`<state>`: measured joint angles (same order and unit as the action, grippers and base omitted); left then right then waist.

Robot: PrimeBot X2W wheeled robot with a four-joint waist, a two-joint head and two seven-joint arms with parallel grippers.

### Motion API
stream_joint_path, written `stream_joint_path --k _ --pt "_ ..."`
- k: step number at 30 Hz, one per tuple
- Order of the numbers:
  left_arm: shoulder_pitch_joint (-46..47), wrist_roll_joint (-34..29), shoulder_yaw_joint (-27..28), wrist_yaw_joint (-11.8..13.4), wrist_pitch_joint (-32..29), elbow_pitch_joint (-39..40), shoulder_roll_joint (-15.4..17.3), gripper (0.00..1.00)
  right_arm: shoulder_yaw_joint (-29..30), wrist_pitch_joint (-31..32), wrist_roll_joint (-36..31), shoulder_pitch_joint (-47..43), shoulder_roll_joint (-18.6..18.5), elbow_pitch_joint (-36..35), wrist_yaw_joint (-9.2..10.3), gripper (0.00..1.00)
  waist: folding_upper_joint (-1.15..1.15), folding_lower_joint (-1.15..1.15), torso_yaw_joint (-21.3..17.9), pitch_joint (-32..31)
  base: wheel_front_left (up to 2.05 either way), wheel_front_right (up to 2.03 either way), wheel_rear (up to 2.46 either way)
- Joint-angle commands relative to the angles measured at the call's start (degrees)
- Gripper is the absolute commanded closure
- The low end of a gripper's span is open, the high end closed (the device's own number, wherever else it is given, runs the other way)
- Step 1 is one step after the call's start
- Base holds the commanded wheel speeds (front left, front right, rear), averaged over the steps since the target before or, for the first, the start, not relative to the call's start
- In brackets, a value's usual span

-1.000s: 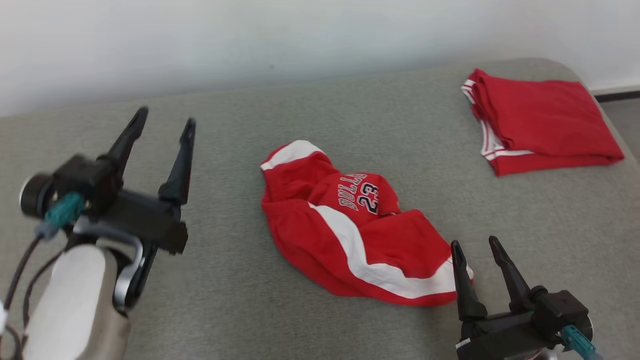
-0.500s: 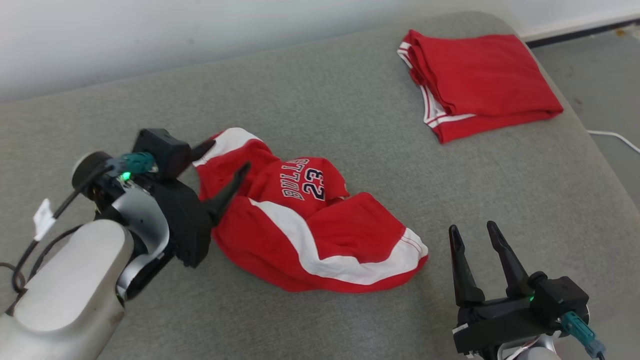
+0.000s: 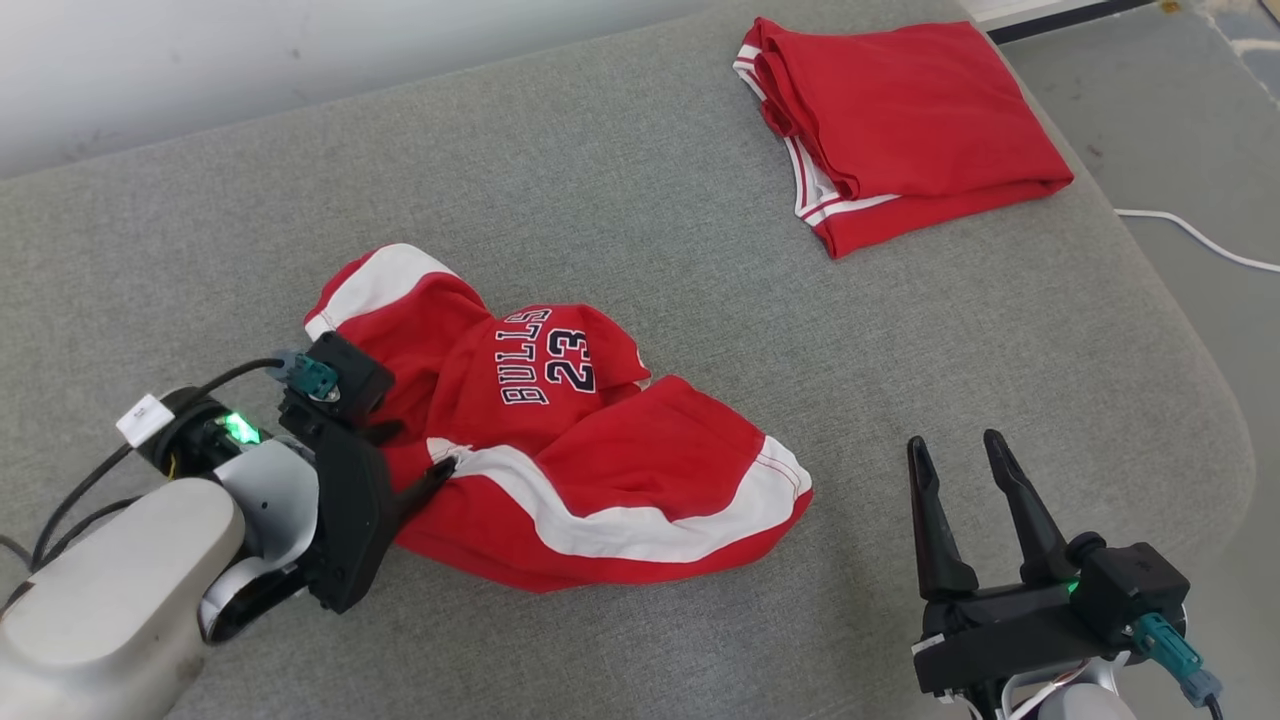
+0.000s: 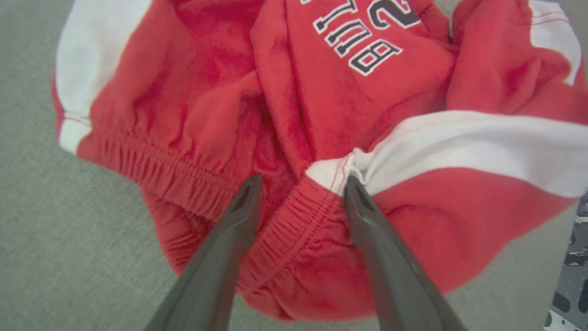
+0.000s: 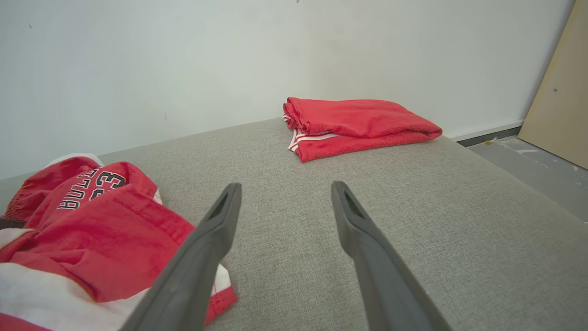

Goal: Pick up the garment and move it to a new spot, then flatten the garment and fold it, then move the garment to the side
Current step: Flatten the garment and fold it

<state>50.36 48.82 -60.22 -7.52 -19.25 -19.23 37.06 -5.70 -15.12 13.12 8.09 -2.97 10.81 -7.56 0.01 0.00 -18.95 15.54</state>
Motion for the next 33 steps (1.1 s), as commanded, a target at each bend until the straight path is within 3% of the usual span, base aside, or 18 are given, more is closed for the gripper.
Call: stream_joint_path --k 1,2,3,8,13,17,26,33 --pt "0.12 1.52 -0.68 0.12 -0.88 -0.12 0.58 0.76 0.41 -0.01 0.23 -0.38 0.13 -0.24 0.17 0.0 -0.01 0.0 0.28 -0.29 0.0 0.0 0.0" --pt "0.46 1.45 -1.21 0.12 -0.68 0.39 0.86 0.96 0.64 -0.01 0.27 -0.54 0.12 -0.31 0.17 0.0 -0.01 0.0 0.48 -0.44 0.0 0.0 0.0" --pt "0.67 1.37 -1.37 0.13 -0.18 0.78 1.2 1.0 0.8 -0.02 0.24 -0.69 0.13 -0.42 0.17 0.0 -0.01 0.0 0.69 -0.58 0.0 0.0 0.0" --pt "-0.36 1.64 -0.86 0.24 2.76 2.19 1.64 1.0 1.63 -0.01 0.37 -1.27 0.12 -0.7 0.17 0.0 -0.01 0.0 2.33 -1.44 0.0 0.0 0.0" --pt "-3.19 2.24 0.88 2.12 7.95 5.37 2.35 1.0 2.02 -0.01 0.14 -1.86 0.11 -0.84 0.17 0.0 -0.01 0.0 5.29 -2.68 0.0 0.0 0.0" --pt "-7.38 2.79 2.85 5.65 13.51 9.53 3.25 1.0 2.41 -0.02 -0.24 -2.36 0.08 -0.96 0.17 0.0 -0.01 0.0 7.8 -3.37 0.0 0.0 0.0" --pt "-21.61 4.7 6.45 16.49 27.72 17.87 2.56 1.0 3.54 -0.02 -0.71 -3.46 0.02 -1.02 0.17 0.0 -0.01 0.0 13.7 -3.73 0.0 0.0 0.0" --pt "-30.59 6.72 9.69 21.14 33.56 15.77 -0.11 1.0 3.68 -0.02 -0.98 -2.43 -0.82 -0.68 0.17 0.0 -0.01 0.0 16.49 -3.03 0.0 0.0 0.0"
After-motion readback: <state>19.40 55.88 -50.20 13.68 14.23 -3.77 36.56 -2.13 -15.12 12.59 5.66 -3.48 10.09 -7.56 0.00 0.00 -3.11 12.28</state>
